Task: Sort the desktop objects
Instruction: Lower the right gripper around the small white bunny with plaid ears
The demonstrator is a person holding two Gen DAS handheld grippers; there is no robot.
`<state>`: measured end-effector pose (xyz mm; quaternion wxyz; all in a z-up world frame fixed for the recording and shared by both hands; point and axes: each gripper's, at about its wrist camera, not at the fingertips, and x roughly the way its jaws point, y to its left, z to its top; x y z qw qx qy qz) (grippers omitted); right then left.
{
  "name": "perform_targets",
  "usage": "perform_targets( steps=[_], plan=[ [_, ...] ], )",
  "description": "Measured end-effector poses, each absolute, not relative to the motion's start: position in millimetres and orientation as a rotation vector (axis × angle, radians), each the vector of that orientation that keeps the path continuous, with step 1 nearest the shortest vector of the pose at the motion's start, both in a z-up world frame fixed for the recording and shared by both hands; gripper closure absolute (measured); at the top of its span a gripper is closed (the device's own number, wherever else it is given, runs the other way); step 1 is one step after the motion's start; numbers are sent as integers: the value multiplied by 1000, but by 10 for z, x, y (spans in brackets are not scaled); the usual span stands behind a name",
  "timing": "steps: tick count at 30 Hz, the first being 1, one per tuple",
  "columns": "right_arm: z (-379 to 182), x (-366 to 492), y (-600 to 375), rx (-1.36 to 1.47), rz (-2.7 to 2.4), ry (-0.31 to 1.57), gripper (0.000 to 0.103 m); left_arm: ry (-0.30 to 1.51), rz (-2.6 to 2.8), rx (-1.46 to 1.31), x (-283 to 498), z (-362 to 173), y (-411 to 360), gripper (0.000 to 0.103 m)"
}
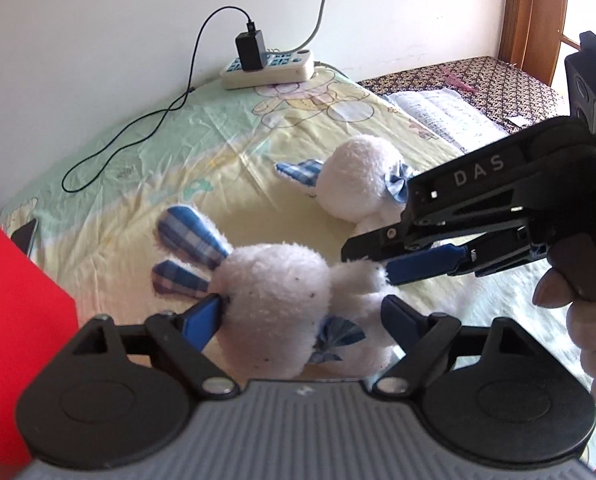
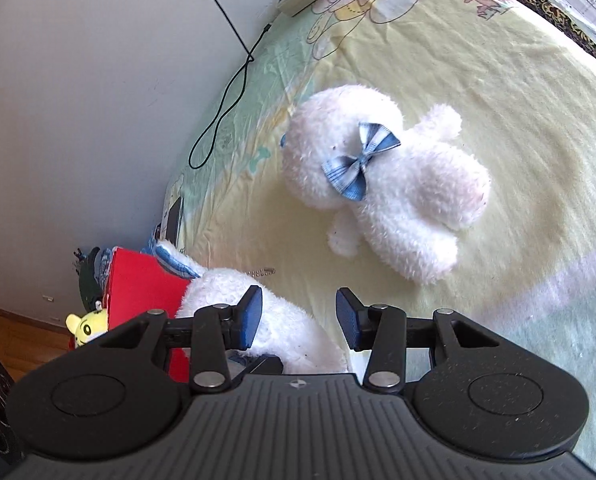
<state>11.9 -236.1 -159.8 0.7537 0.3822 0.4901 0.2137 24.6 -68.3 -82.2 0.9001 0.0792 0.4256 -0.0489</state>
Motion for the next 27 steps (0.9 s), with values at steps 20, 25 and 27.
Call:
perform_targets(
  steps=[20, 25, 27],
  plan=[
    [-1483, 592, -1940, 612, 538, 1022, 47, 1040, -67, -261, 453, -1149, 15, 18],
    [-1500, 536, -1961, 662, 551, 1070, 45, 1066, -78, -253, 586, -1221, -25, 18],
    [-1507, 507, -2014, 713, 540, 1092, 45, 1077, -87, -267, 587, -1233, 4, 18]
  ],
)
